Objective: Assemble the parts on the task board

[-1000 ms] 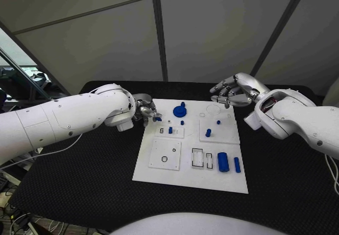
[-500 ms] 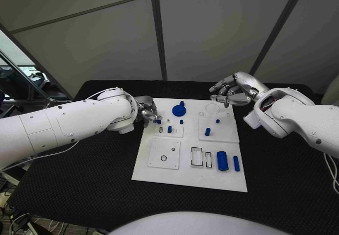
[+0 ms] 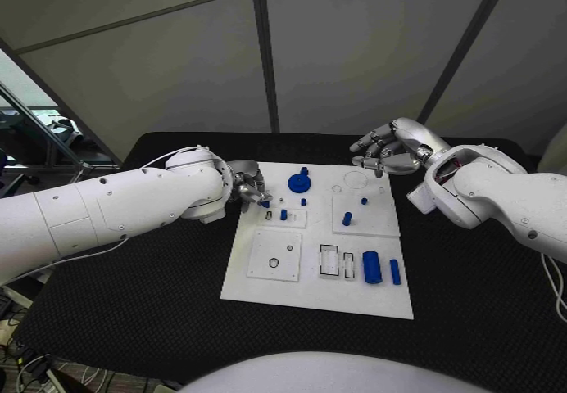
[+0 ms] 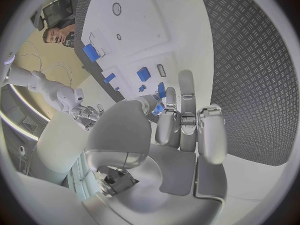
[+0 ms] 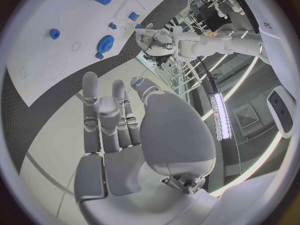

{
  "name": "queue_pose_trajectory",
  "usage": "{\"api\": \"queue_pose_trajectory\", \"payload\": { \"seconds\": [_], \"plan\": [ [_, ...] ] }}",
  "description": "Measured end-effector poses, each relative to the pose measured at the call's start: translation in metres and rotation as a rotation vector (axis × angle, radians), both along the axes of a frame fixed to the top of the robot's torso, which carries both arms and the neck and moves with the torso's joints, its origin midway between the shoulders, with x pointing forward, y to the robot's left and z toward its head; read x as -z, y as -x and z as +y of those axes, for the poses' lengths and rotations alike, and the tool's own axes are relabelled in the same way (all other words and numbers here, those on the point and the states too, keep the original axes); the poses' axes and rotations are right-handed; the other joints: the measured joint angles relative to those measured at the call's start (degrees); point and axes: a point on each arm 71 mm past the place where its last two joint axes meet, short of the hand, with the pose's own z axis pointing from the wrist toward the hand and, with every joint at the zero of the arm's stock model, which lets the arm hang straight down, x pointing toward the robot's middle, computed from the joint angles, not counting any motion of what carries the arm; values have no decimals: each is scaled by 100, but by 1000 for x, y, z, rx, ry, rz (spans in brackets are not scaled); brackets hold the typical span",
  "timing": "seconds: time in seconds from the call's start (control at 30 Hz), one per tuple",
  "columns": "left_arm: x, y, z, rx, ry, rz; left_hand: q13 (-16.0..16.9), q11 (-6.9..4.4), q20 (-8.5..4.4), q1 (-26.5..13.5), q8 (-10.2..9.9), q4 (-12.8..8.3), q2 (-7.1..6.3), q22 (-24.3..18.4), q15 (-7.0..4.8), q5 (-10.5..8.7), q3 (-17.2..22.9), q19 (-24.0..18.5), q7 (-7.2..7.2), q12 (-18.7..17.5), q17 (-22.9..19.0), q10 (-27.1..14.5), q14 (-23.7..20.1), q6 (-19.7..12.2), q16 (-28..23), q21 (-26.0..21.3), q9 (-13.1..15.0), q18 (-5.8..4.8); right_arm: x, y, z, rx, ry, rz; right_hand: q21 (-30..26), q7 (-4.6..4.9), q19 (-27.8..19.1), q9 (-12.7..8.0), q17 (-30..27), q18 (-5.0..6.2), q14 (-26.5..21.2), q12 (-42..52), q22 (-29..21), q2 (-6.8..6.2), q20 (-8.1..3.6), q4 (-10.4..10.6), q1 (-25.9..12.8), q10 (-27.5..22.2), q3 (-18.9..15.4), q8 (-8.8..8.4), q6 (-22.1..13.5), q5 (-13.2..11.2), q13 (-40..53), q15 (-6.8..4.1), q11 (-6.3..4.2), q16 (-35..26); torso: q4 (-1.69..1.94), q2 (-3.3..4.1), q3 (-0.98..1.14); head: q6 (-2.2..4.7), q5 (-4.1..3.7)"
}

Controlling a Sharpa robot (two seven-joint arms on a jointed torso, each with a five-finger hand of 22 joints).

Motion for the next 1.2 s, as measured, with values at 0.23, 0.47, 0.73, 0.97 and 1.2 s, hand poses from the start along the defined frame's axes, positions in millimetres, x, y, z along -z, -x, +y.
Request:
{"api": "queue_pose_trajectory", "payload": {
  "seconds": [0.23,0.47,0.73,0.97,1.2],
  "plan": [
    [3,2,-5,16,-6,8,0,0,0,-1,0,0,1,0,0,-1,1,0,1,0,0,0,0,0,0,0,-1,0,0,0,0,0,0,0,0,0,0,0,-1,0,0,0,0,0,0,0,0,0,0,0,0,0,0,0,0,0,0,0,3,-15,0],
    [5,3,-7,24,-11,17,-1,0,0,-1,-2,-1,1,0,0,-2,3,0,-15,0,-1,0,0,15,0,0,-6,0,0,0,0,0,0,0,0,0,0,0,-1,0,0,0,0,0,0,0,0,0,0,0,0,0,1,0,0,0,-1,-3,4,-25,-8],
    [6,4,-7,26,-19,27,-1,1,0,-2,-3,-4,2,0,0,-4,6,0,-20,0,-1,0,0,25,0,0,-2,0,0,0,0,0,1,0,0,0,0,0,-2,0,0,0,0,0,0,0,0,0,0,0,0,0,1,0,0,0,-1,-4,4,-35,-9],
    [7,4,-8,27,-28,30,-1,1,0,-2,-5,-7,2,0,0,-22,9,0,-12,0,4,0,0,33,0,0,1,0,0,0,0,0,1,0,0,0,0,0,-2,0,0,0,0,0,0,0,0,0,0,0,0,0,1,0,0,0,-1,-4,3,-37,-1],
    [9,5,-9,34,-41,26,-1,1,0,-2,-6,-11,2,0,-16,-23,13,0,-11,0,3,1,15,33,0,0,0,0,0,0,0,-1,1,0,0,0,0,0,-2,0,0,0,0,0,0,0,0,0,0,0,0,0,2,0,0,0,-1,-3,3,-39,0]
  ]
}}
